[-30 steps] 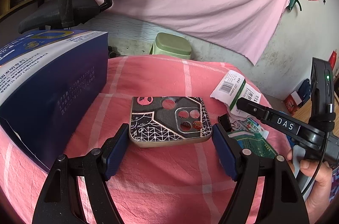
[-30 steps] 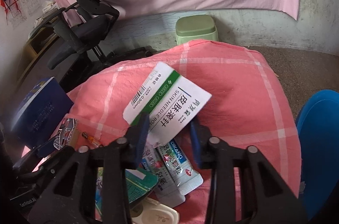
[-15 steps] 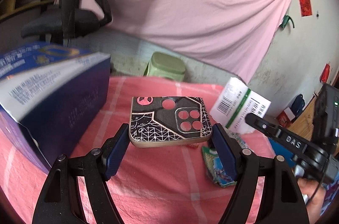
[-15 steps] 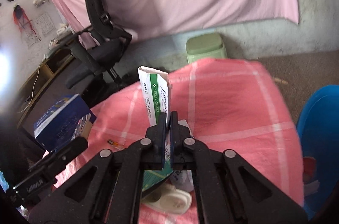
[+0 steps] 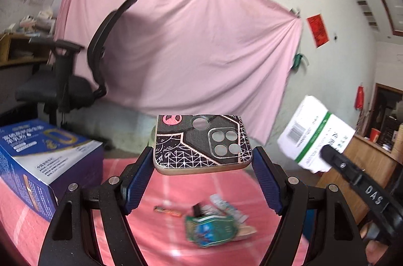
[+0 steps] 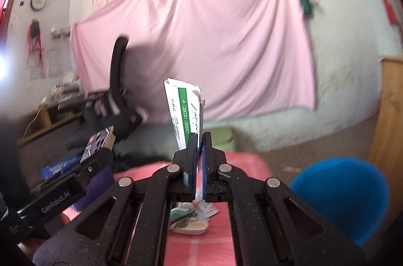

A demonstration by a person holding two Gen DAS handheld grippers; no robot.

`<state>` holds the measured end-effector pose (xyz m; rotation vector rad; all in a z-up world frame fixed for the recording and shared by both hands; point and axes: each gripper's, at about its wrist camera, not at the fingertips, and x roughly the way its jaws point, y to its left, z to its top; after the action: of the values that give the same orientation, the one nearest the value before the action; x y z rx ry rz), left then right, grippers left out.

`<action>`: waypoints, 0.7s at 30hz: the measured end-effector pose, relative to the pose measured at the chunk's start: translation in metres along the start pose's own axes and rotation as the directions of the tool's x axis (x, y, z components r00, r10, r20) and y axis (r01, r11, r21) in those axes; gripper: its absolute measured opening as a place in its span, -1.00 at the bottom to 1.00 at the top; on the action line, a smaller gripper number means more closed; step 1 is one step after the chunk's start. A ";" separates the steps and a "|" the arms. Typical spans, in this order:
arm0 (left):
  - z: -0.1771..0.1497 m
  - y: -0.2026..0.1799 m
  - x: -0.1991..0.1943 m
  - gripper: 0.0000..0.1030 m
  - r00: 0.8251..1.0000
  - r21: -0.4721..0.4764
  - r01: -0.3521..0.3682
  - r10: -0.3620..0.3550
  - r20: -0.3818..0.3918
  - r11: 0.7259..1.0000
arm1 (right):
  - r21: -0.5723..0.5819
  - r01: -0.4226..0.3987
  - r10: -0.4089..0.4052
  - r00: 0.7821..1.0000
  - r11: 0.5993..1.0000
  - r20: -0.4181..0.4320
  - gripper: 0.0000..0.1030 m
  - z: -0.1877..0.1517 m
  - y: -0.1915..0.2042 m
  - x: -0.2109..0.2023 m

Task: Collect trash
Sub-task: 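Carry the white box over the blue bucket and open the right gripper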

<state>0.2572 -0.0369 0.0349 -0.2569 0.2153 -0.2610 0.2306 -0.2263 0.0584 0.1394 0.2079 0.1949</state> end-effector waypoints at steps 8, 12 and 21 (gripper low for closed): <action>0.004 -0.060 -0.022 0.41 0.994 0.134 0.074 -0.083 0.069 0.988 | 0.005 0.138 -0.137 0.971 0.990 0.198 -0.63 0.011 -0.014 -0.058; 0.003 -0.096 -0.014 0.41 0.988 0.159 0.142 -0.150 0.037 0.977 | 0.023 0.206 -0.205 0.947 0.978 0.246 -0.63 0.015 -0.025 -0.073; -0.007 -0.166 0.031 0.41 0.961 0.222 0.276 -0.268 -0.067 0.935 | 0.095 0.329 -0.342 0.908 0.940 0.240 -0.62 0.012 -0.089 -0.093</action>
<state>0.2468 -0.2020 0.0688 -0.0511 0.1825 -0.5626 0.1591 -0.3330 0.0736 0.1773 -0.0204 -0.1735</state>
